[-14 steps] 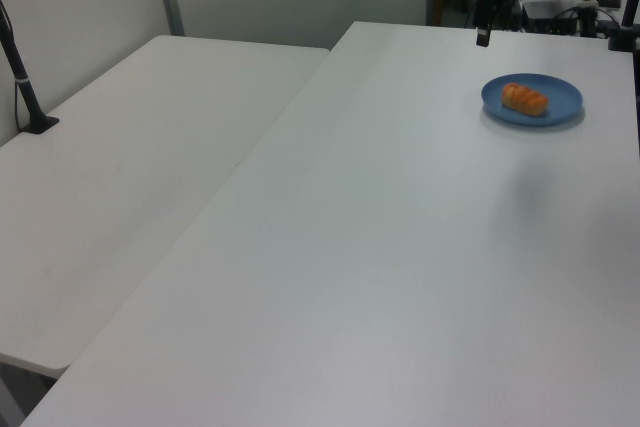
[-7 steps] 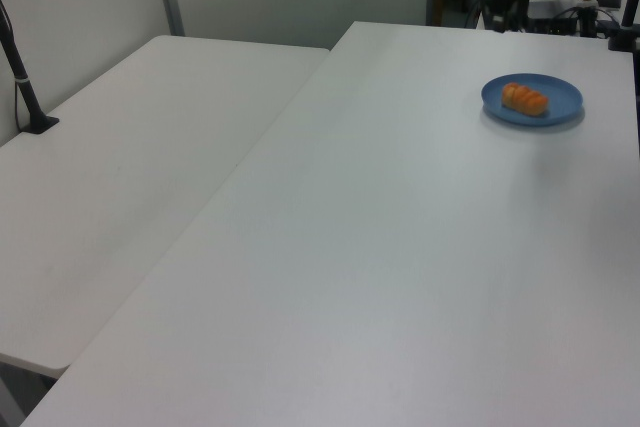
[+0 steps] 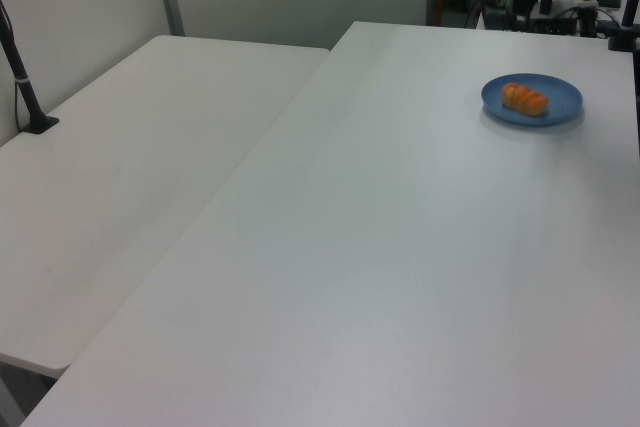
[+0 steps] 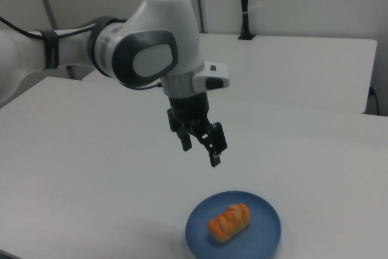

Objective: Put the bread on the table
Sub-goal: 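Move the open gripper over the orange bread roll on the blue plate, then lower the gripper and close it on the orange bread roll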

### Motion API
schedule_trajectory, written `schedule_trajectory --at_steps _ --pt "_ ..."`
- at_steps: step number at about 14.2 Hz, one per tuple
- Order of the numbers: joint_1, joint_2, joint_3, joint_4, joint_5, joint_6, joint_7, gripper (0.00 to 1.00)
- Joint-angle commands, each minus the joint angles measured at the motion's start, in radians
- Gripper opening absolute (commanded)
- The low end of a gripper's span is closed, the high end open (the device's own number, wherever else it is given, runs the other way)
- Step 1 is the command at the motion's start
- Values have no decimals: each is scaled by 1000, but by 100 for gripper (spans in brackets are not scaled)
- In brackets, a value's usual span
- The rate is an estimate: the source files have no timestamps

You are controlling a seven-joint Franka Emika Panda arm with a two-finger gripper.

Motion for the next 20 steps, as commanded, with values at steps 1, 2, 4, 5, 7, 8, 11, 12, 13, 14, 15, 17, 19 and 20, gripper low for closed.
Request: schedule_trajectory --at_steps 1,2,4,5,7,8,11,12,13,14,15,17,19,20 --pt "5 42 -18 -64 8 127 -2 100" --pt "1 52 -20 -78 8 148 -2 100" --pt "1 72 -20 -112 8 175 -1 100" --pt "1 85 -18 -135 10 207 4 100" --pt "1 105 -18 -158 15 252 8 100" --pt "1 115 -18 -167 16 273 27 100" --pt "-5 157 -18 -213 19 359 63 100" --pt "-19 160 -18 -232 24 408 82 100" --pt "-25 168 -18 -245 28 453 93 100" --pt "-34 174 -18 -252 30 479 94 100" --pt "-42 187 -18 -252 30 488 94 100" --pt "-51 204 -18 -252 30 502 93 92" --pt "-50 220 -18 -252 30 511 93 63" --pt "-50 221 -18 -250 30 516 91 48"
